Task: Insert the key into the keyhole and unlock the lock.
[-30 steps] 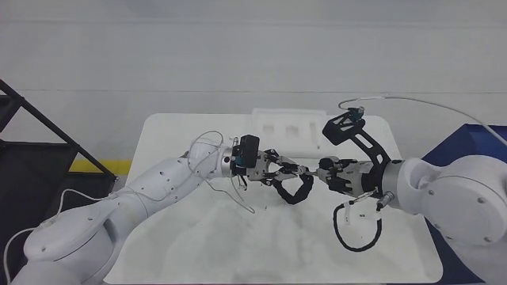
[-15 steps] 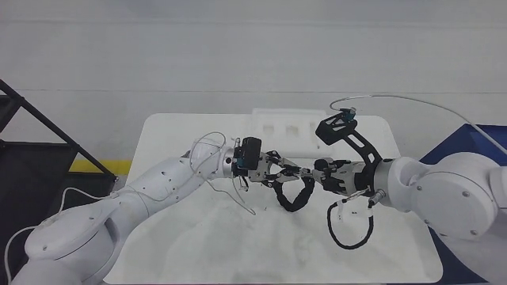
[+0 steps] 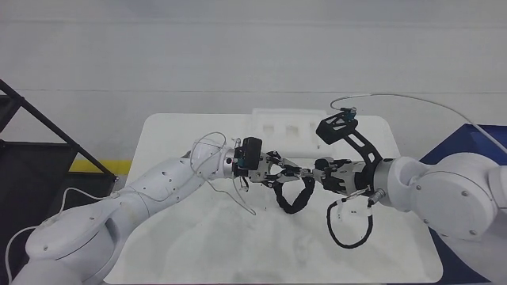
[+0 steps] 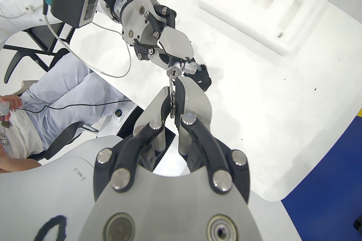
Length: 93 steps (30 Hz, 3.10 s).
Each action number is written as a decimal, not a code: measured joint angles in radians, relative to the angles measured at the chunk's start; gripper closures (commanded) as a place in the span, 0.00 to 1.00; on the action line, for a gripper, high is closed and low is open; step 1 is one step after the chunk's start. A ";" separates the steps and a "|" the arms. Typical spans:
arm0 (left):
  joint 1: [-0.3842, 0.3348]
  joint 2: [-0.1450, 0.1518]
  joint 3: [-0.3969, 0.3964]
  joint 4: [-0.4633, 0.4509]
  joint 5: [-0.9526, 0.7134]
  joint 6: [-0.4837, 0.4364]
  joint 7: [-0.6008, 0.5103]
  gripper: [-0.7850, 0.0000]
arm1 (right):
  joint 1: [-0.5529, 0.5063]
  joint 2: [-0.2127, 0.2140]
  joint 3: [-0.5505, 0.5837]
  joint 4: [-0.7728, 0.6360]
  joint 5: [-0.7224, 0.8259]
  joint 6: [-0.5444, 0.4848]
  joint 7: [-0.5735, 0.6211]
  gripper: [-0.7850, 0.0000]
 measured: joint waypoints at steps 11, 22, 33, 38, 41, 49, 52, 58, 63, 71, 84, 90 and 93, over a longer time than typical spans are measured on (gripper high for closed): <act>0.004 0.001 0.000 -0.001 0.004 0.002 0.002 1.00 | 0.017 0.014 -0.019 0.007 0.013 0.008 -0.008 1.00; 0.003 0.002 0.000 -0.004 0.002 0.002 0.002 1.00 | 0.041 0.024 -0.044 0.014 0.022 0.012 -0.012 1.00; 0.001 0.001 0.000 -0.015 -0.017 -0.020 -0.020 1.00 | 0.073 0.027 -0.091 0.015 0.002 0.009 -0.009 1.00; -0.001 0.001 0.000 -0.021 -0.035 -0.039 -0.038 1.00 | 0.094 0.026 -0.127 0.021 -0.018 0.013 -0.013 1.00; -0.004 0.001 0.000 -0.024 -0.032 -0.045 -0.045 1.00 | 0.107 0.025 -0.147 0.027 -0.024 0.017 -0.017 1.00; -0.006 0.000 0.000 -0.028 -0.025 -0.051 -0.051 1.00 | 0.143 0.024 -0.195 0.044 -0.031 0.024 -0.024 1.00; -0.006 -0.001 0.000 -0.031 -0.028 -0.054 -0.054 1.00 | 0.155 0.023 -0.211 0.049 -0.028 0.027 -0.027 1.00; -0.005 -0.001 0.000 -0.033 -0.039 -0.063 -0.063 1.00 | 0.180 0.021 -0.238 0.059 -0.008 0.036 -0.036 0.00; 0.001 -0.001 0.000 -0.031 -0.068 -0.082 -0.082 1.00 | 0.204 0.016 -0.241 0.059 0.014 0.026 -0.031 0.00; -0.006 0.022 -0.008 -0.049 -0.217 -0.195 -0.195 1.00 | 0.204 0.020 -0.217 0.060 -0.001 -0.203 -0.032 0.00; -0.005 0.114 0.001 -0.119 -0.319 -0.310 -0.335 1.00 | 0.138 0.037 -0.157 0.059 0.024 -0.375 -0.065 0.00; -0.010 0.139 0.000 -0.164 -0.407 -0.310 -0.423 1.00 | 0.138 0.037 -0.157 0.059 0.024 -0.374 -0.065 0.00; -0.025 0.149 0.000 -0.185 -0.471 -0.310 -0.496 1.00 | 0.138 0.037 -0.157 0.060 0.024 -0.375 -0.066 0.00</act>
